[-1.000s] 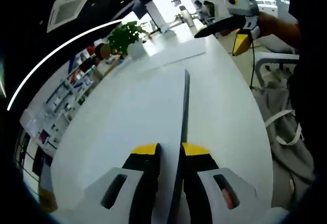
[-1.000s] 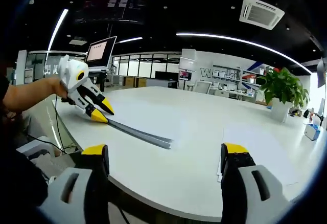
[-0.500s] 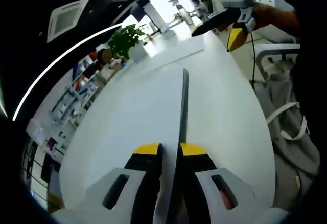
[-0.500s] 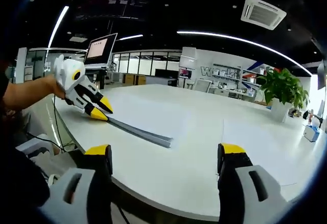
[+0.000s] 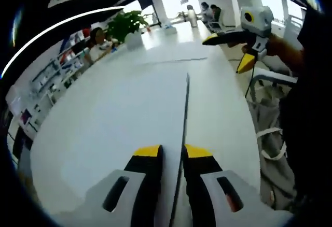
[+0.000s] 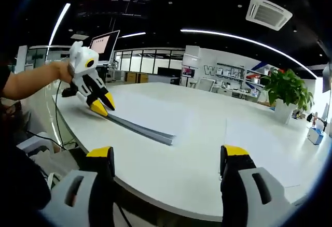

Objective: Grasp the top corner of one sheet in the document stack and pull a single sheet out from the document stack, separating that one sheet from the rest and lifting it clear until the single sheet is fully removed from the stack

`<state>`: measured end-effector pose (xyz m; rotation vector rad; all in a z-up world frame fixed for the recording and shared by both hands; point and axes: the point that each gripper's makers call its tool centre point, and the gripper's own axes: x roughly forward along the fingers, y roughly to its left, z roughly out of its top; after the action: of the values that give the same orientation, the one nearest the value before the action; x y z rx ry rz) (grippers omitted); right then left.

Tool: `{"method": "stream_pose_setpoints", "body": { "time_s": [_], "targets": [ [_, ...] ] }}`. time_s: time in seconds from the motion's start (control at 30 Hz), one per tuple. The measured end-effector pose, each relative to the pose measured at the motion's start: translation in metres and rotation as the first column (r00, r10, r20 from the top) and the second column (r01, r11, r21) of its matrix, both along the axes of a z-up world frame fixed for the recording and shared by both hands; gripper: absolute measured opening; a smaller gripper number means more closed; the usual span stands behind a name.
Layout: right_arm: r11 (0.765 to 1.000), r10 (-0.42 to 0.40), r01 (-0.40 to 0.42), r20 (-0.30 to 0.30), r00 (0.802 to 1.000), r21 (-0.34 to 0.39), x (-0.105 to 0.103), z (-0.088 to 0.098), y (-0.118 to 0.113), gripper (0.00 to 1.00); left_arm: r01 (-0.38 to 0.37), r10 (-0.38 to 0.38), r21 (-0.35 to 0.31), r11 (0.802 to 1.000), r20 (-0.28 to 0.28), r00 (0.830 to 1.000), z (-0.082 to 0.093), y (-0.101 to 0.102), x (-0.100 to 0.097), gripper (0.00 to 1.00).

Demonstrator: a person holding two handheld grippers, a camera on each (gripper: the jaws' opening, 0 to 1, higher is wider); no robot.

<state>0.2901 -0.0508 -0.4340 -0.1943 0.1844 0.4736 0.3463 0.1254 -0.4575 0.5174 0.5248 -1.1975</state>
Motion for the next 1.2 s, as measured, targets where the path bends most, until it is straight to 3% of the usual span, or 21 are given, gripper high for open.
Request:
{"method": "stream_pose_setpoints", "body": {
  "time_s": [0.07,0.17,0.27,0.43,0.5,0.57,0.63,0.7,0.73,0.8,0.9,1.0,1.1,1.2],
  "targets": [
    [1.0,0.003,-0.003,-0.008,1.0,0.001,0.0,-0.001,0.001,0.82,-0.032,0.029,-0.031,0.999,-0.091,0.995,0.001,0.001,0.003,0.17],
    [1.0,0.01,-0.01,-0.007,1.0,0.007,-0.001,0.001,0.003,0.82,-0.028,0.02,-0.045,0.999,-0.163,0.986,0.001,0.001,0.005,0.17],
    [1.0,0.011,-0.011,0.0,1.0,0.007,-0.001,0.003,0.003,0.82,-0.03,0.023,-0.04,0.999,-0.167,0.986,0.001,0.001,0.005,0.17],
    [1.0,0.004,-0.004,-0.002,1.0,0.008,0.001,0.004,-0.001,0.81,-0.012,0.01,-0.023,1.0,-0.117,0.993,0.0,0.001,0.005,0.16],
    [1.0,0.005,-0.005,-0.009,1.0,0.013,0.001,0.003,-0.001,0.81,-0.022,0.015,-0.041,0.999,-0.153,0.988,0.0,0.001,0.006,0.15],
    [0.998,0.026,-0.024,-0.037,0.999,0.052,-0.003,0.002,0.004,0.8,-0.062,0.043,-0.075,0.995,-0.235,0.971,0.001,0.001,0.008,0.13],
    [0.996,0.041,-0.038,-0.036,0.999,0.076,-0.005,0.007,0.006,0.8,-0.086,0.06,-0.081,0.993,-0.276,0.959,0.001,0.002,0.01,0.12],
    [0.996,0.041,-0.038,-0.032,0.999,0.08,-0.005,0.01,0.006,0.8,-0.073,0.057,-0.057,0.996,-0.239,0.969,0.0,0.001,0.008,0.13],
    [0.997,0.037,-0.035,-0.027,0.999,0.075,-0.005,0.012,0.005,0.8,-0.04,0.035,-0.022,0.999,-0.168,0.985,0.0,0.001,0.006,0.13],
    [0.997,0.027,-0.026,-0.021,0.999,0.068,-0.004,0.015,0.003,0.8,-0.012,0.014,0.028,1.0,-0.078,0.997,-0.001,0.0,0.003,0.15],
    [0.997,0.021,-0.019,-0.03,0.999,0.071,-0.004,0.015,0.001,0.78,0.006,-0.008,0.088,0.996,0.019,1.0,-0.003,-0.002,-0.005,0.21],
    [0.997,0.024,-0.021,-0.036,0.999,0.073,-0.005,0.015,0.003,0.78,0.006,-0.021,0.138,0.99,0.108,0.994,-0.004,-0.002,-0.004,0.21],
    [0.998,0.033,-0.03,-0.042,0.999,0.064,-0.007,0.013,0.006,0.78,0.013,-0.034,0.16,0.987,0.127,0.991,-0.004,-0.002,-0.003,0.19],
    [0.998,0.037,-0.035,-0.044,0.998,0.059,-0.008,0.012,0.007,0.77,0.012,-0.025,0.141,0.99,0.091,0.996,-0.003,0.0,0.001,0.17]
  ]
}}
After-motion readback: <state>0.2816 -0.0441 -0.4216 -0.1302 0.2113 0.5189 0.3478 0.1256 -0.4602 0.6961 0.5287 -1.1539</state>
